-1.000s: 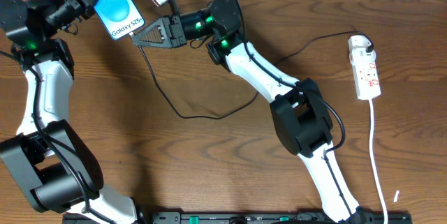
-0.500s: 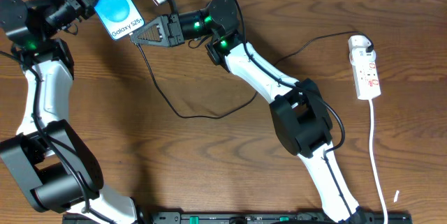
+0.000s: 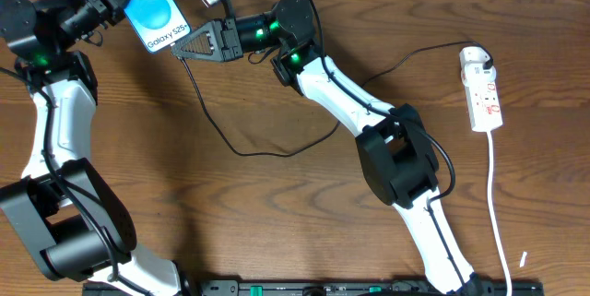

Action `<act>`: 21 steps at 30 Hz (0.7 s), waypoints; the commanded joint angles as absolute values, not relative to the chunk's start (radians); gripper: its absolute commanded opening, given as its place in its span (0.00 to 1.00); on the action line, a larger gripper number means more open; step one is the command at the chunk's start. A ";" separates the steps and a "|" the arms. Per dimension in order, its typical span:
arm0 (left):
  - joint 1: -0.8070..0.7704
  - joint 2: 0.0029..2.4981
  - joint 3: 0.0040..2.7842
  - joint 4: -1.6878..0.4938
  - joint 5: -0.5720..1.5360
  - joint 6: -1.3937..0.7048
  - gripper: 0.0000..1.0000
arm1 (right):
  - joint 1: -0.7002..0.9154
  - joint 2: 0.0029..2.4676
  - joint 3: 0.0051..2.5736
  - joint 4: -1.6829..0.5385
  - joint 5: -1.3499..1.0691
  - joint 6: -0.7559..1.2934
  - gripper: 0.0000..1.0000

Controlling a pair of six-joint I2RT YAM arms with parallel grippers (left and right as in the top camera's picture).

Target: Plug charger to phone and switch on socket

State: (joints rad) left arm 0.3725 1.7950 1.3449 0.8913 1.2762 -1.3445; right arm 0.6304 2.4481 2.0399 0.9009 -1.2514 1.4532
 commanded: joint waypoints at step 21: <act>0.360 1.773 1.359 0.900 1.377 -1.361 0.07 | 0.622 2.428 2.050 0.898 -1.145 1.441 0.21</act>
